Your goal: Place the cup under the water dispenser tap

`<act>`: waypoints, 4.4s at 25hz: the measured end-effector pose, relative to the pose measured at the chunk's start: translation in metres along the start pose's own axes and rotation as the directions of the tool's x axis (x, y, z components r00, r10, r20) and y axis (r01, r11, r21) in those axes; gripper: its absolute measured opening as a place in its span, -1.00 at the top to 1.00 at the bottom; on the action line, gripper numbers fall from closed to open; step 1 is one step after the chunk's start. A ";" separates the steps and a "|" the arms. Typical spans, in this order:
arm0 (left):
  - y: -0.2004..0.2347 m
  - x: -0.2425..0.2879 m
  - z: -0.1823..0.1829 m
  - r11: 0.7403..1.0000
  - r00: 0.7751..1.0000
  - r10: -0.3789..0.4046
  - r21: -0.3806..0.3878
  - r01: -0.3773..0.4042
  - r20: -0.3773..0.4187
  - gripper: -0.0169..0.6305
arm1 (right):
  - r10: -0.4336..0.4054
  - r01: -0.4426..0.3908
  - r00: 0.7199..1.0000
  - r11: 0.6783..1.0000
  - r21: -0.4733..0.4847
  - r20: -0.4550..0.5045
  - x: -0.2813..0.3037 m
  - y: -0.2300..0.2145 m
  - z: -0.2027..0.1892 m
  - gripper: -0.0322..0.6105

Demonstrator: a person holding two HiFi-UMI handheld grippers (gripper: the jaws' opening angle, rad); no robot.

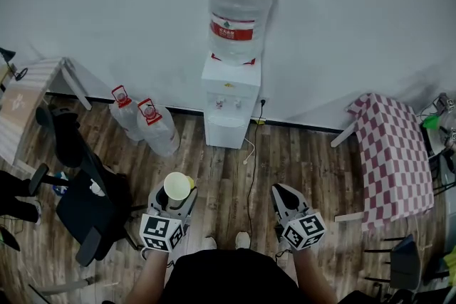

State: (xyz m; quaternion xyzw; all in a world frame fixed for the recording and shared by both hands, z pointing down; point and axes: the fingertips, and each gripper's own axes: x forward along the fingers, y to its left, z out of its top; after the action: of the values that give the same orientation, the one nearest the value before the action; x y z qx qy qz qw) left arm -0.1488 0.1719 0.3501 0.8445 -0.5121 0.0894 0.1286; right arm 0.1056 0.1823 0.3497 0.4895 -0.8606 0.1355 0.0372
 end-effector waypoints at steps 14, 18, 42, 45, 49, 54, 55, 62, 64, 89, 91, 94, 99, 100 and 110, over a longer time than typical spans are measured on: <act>0.021 -0.030 -0.016 0.999 0.999 -0.054 -0.006 0.054 0.003 -0.01 | -0.040 0.040 0.999 0.999 -0.003 -0.015 -0.002 0.050 -0.016 0.83; 0.023 -0.036 -0.022 0.998 0.998 -0.062 -0.007 0.062 -0.003 -0.01 | -0.046 0.046 0.999 0.999 0.008 -0.024 -0.002 0.058 -0.025 0.83; 0.024 0.067 -0.009 0.999 0.998 -0.038 -0.001 0.038 -0.058 -0.01 | -0.015 0.020 0.998 0.997 0.075 -0.065 0.062 -0.037 -0.030 0.83; 0.023 0.097 0.003 0.999 0.998 -0.035 0.005 0.036 -0.059 -0.01 | -0.001 0.006 0.998 0.997 0.083 -0.064 0.083 -0.064 -0.021 0.83; 0.023 0.130 0.016 1.000 0.997 -0.019 0.003 0.019 -0.069 -0.01 | 0.033 -0.027 0.997 0.996 0.086 -0.065 0.110 -0.092 -0.008 0.83; 0.022 0.169 0.025 1.000 0.997 0.004 -0.011 -0.005 -0.077 -0.01 | 0.085 -0.078 0.993 0.994 0.079 -0.082 0.138 -0.121 0.000 0.83; 0.022 0.176 0.026 1.000 0.997 0.010 -0.016 -0.011 -0.081 -0.01 | 0.097 -0.090 0.991 0.993 0.078 -0.087 0.143 -0.126 0.000 0.83; 0.025 0.217 0.025 0.997 0.993 0.069 -0.034 -0.072 -0.093 -0.01 | 0.193 -0.187 0.973 0.981 0.054 -0.130 0.176 -0.151 -0.002 0.83; 0.026 0.225 0.025 0.995 0.993 0.082 -0.043 -0.086 -0.089 -0.01 | 0.220 -0.216 0.966 0.975 0.044 -0.137 0.184 -0.156 -0.002 0.83; 0.114 0.359 -0.022 0.988 0.985 0.131 -0.066 -0.139 -0.114 0.00 | 0.262 -0.265 0.950 0.964 0.005 -0.168 0.313 -0.159 -0.027 0.83; 0.120 0.377 -0.038 0.989 0.984 0.123 -0.069 -0.132 -0.130 0.00 | 0.246 -0.249 0.953 0.968 0.007 -0.175 0.326 -0.166 -0.039 0.83; 0.127 0.400 -0.066 0.989 0.982 0.116 -0.072 -0.128 -0.150 0.00 | 0.230 -0.233 0.955 0.972 0.006 -0.186 0.341 -0.176 -0.056 0.83; 0.136 0.435 -0.113 0.993 0.978 0.095 -0.052 -0.106 -0.187 0.00 | 0.198 -0.200 0.957 0.980 0.012 -0.213 0.358 -0.193 -0.095 0.83; 0.138 0.441 -0.122 0.994 0.977 0.094 -0.041 -0.103 -0.194 0.00 | 0.191 -0.193 0.958 0.981 0.013 -0.216 0.360 -0.196 -0.103 0.83; 0.154 0.508 -0.205 0.998 0.972 0.060 0.019 -0.057 -0.228 -0.01 | 0.173 -0.172 0.956 0.985 0.027 -0.237 0.383 -0.217 -0.170 0.83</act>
State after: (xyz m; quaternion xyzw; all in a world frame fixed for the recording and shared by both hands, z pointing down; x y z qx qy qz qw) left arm -0.0560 -0.2607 0.7079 0.8139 -0.5181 0.1928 0.1789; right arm 0.0805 -0.1958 0.6311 0.3928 -0.8889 0.1986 0.1269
